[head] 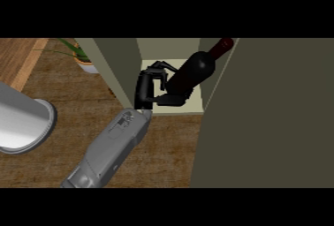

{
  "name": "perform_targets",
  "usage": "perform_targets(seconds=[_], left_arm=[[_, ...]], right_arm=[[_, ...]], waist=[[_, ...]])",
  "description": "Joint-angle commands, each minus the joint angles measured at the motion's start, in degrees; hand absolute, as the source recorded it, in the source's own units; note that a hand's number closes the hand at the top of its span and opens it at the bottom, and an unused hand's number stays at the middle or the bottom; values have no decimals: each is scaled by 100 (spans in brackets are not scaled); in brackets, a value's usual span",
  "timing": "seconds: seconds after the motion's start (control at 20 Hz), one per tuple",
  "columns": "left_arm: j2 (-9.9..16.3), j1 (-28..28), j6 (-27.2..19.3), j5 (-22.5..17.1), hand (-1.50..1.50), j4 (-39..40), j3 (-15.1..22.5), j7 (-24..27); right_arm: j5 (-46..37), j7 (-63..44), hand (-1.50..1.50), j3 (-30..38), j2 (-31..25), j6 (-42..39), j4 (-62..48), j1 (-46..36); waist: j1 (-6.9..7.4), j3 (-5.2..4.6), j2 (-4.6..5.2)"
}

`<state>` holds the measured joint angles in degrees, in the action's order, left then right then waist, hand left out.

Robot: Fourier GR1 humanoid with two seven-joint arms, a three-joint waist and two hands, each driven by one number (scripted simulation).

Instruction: Pick up the wine, place it into the cabinet and close the cabinet

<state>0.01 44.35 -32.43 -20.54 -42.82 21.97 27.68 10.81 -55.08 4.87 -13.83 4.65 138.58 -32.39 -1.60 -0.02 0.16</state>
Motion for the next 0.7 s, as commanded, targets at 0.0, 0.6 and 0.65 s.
perform_targets(seconds=[0.0, 0.6, 0.65], left_arm=[[-1, -38, -173, 77, 150, 17, 209, -52], [-1, 758, 60, -840, 150, 1584, -362, 1154], [-1, 578, 258, -1025, 150, 1517, -360, 1225]], right_arm=[[608, -70, -150, 209, 32, -133, 634, 492], [518, 57, -150, 123, 64, -109, 95, -71], [468, -213, -150, 29, 48, -34, 433, -7]], waist=[[60, 4, -21], [-46, -2, 26], [-70, -4, 17]])
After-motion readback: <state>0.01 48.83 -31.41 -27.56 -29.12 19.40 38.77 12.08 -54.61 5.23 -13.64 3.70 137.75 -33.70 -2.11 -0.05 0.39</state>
